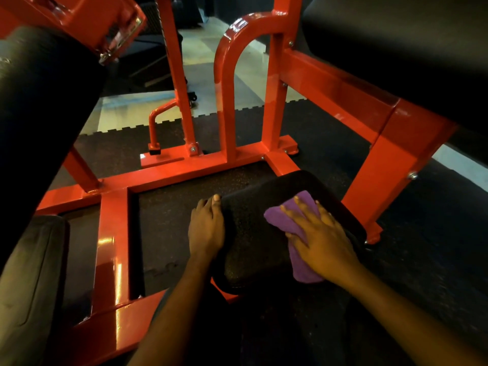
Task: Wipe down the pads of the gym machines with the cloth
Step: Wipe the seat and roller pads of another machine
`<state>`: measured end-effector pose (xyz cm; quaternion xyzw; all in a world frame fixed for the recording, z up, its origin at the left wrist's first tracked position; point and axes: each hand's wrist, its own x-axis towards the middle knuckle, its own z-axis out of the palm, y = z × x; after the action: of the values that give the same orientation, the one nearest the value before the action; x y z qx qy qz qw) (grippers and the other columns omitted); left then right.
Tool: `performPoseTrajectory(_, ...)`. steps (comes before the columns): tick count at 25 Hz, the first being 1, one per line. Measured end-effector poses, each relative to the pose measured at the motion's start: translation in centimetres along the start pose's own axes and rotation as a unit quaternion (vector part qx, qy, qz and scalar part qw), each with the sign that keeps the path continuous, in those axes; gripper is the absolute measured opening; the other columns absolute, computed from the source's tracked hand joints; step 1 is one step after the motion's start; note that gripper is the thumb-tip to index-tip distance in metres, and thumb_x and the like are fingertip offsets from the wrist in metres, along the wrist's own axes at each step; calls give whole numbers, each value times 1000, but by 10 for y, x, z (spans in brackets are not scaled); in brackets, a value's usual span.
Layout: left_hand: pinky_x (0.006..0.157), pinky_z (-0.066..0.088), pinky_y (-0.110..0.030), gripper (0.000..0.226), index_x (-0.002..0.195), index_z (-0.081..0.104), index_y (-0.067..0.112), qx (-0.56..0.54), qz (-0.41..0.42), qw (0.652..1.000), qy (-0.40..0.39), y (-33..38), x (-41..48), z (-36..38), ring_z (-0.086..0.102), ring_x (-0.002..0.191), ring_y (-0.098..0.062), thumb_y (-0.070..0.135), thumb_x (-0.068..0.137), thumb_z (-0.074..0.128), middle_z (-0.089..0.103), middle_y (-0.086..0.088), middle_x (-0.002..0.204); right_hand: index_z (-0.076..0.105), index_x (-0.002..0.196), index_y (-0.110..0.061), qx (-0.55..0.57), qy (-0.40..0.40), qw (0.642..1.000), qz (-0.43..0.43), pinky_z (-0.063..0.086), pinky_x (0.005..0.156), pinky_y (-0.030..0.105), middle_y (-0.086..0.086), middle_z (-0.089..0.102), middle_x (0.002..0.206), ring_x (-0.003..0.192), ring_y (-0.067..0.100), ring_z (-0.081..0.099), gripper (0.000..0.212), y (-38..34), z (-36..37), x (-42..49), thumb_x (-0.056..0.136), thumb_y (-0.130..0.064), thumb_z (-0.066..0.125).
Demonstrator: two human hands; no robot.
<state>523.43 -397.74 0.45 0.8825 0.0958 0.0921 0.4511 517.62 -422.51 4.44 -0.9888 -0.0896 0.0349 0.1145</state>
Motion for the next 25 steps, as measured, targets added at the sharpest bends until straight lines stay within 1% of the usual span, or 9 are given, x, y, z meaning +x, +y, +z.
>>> performPoseTrajectory(2, 97, 47, -47, 59, 127, 64, 25, 3, 1, 1000, 9, 0, 0, 1, 54, 113, -21, 52, 103, 18, 59, -3, 124, 13, 156, -51, -36, 25, 998, 46, 10, 123, 50, -9, 4, 170, 155, 32, 7, 79, -10, 2, 13, 79, -68, 3)
performPoseTrajectory(6, 99, 45, -47, 52, 128, 63, 24, 0, -15, 1000, 7, 2, 2, 2, 54, 115, -22, 47, 106, 22, 59, -4, 127, 25, 156, -45, -19, 30, 997, 63, 10, 123, 56, -4, 10, 170, 154, 37, 7, 55, -38, 10, 105, 102, -52, 32)
performPoseTrajectory(9, 100, 44, -45, 50, 129, 63, 22, -4, -14, 1000, -2, 4, 0, -2, 53, 118, -25, 44, 107, 24, 59, -7, 128, 29, 155, -44, -12, 14, 998, 64, 12, 122, 58, -5, 16, 168, 153, 37, 12, 52, -48, 6, 144, 103, -50, 36)
performPoseTrajectory(11, 98, 44, -44, 50, 125, 65, 18, -10, -7, 1000, 3, 5, -2, -2, 55, 116, -29, 42, 108, 25, 60, -10, 125, 27, 156, -44, -15, 15, 999, 46, 14, 123, 55, -8, 15, 168, 152, 35, 14, 53, -44, 8, 123, 103, -47, 38)
performPoseTrajectory(13, 99, 43, -44, 50, 123, 66, 14, -9, -1, 1000, 8, 7, -4, -2, 54, 117, -33, 39, 108, 26, 60, -15, 125, 28, 156, -44, -11, 31, 999, 9, 22, 122, 51, -9, 18, 168, 150, 35, 23, 55, -38, 14, 68, 101, -44, 37)
performPoseTrajectory(16, 100, 43, -44, 50, 123, 66, 14, -8, -10, 1000, 8, 7, -2, -1, 54, 117, -33, 40, 108, 26, 60, -14, 125, 36, 154, -41, -24, 68, 997, 2, 35, 114, 54, -4, 28, 165, 144, 39, 36, 63, -32, 23, -10, 91, -46, 35)
performPoseTrajectory(18, 100, 42, -44, 51, 122, 66, 15, -5, -10, 1000, 9, 7, -3, 0, 53, 120, -32, 41, 107, 25, 59, -13, 127, 30, 156, -42, -42, 48, 997, 41, 26, 118, 55, -3, 19, 168, 150, 38, 25, 63, -38, 23, -8, 94, -50, 32)
performPoseTrajectory(21, 102, 39, -41, 52, 125, 65, 19, 3, -17, 1000, 8, 4, 0, 1, 49, 127, -28, 43, 107, 23, 59, -10, 133, 23, 157, -44, -30, 28, 996, 74, 10, 123, 54, -2, 5, 170, 154, 37, 5, 58, -56, 17, 54, 102, -50, 36)
performPoseTrajectory(25, 100, 42, -43, 67, 124, 65, 25, 6, 3, 1000, 1, 0, 0, 0, 52, 120, -25, 58, 98, 13, 60, -6, 126, 39, 150, -37, 5, 51, 994, 101, 17, 121, 52, 1, 18, 167, 152, 37, 14, 49, -39, 5, 122, 102, -46, 43)
